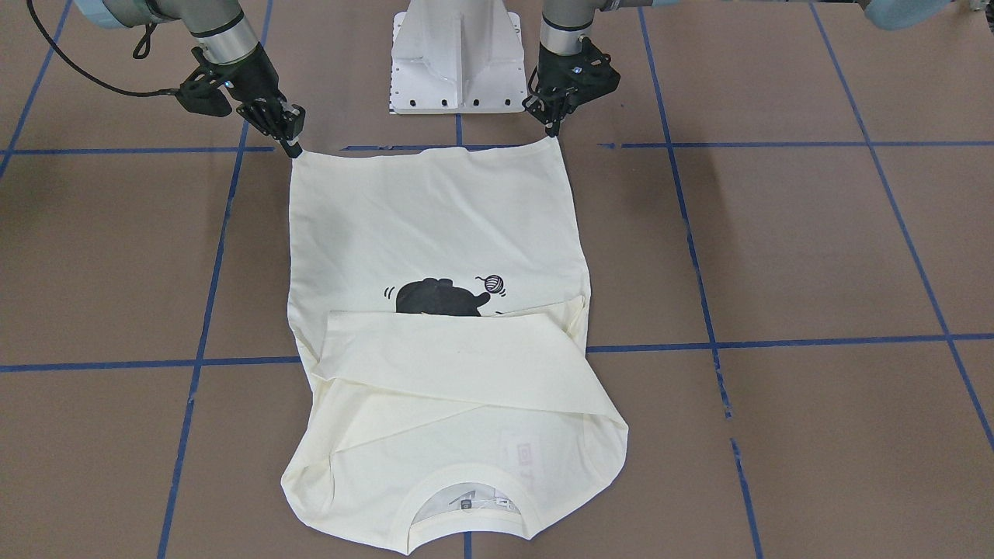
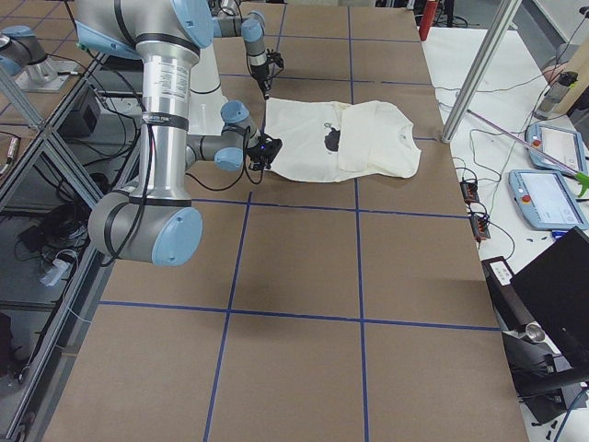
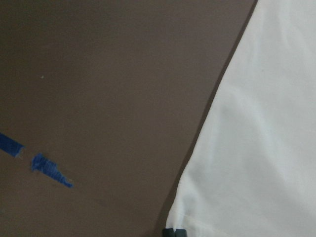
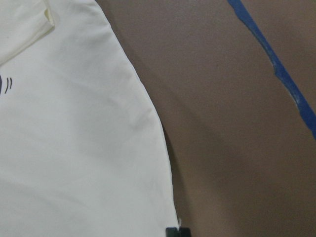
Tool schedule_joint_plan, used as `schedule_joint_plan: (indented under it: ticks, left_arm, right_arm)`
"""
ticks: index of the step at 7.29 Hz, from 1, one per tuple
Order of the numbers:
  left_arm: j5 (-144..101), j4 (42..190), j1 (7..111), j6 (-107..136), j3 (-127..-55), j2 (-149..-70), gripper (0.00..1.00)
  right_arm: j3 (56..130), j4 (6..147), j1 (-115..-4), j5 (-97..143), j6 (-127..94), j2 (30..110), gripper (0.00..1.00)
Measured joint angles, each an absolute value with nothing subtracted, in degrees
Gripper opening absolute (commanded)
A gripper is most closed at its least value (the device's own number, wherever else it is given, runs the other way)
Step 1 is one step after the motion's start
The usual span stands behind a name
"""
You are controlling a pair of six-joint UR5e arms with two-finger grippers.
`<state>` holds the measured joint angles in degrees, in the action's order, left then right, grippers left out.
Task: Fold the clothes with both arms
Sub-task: 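Grasp both hem corners nearest the robot with both grippers, then lift the hem with both grippers and fold it toward the collar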
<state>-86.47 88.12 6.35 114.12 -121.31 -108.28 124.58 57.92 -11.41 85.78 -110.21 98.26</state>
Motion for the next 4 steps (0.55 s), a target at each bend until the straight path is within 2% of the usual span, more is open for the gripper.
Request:
schedule_joint_plan:
  ticks: [4]
  left_arm:
    - [-86.5, 83.6, 3.8, 115.1, -134.6, -105.0, 0.0]
  right_arm:
    - [137.2, 57.9, -4.1, 87.8, -110.8, 107.8, 0.0]
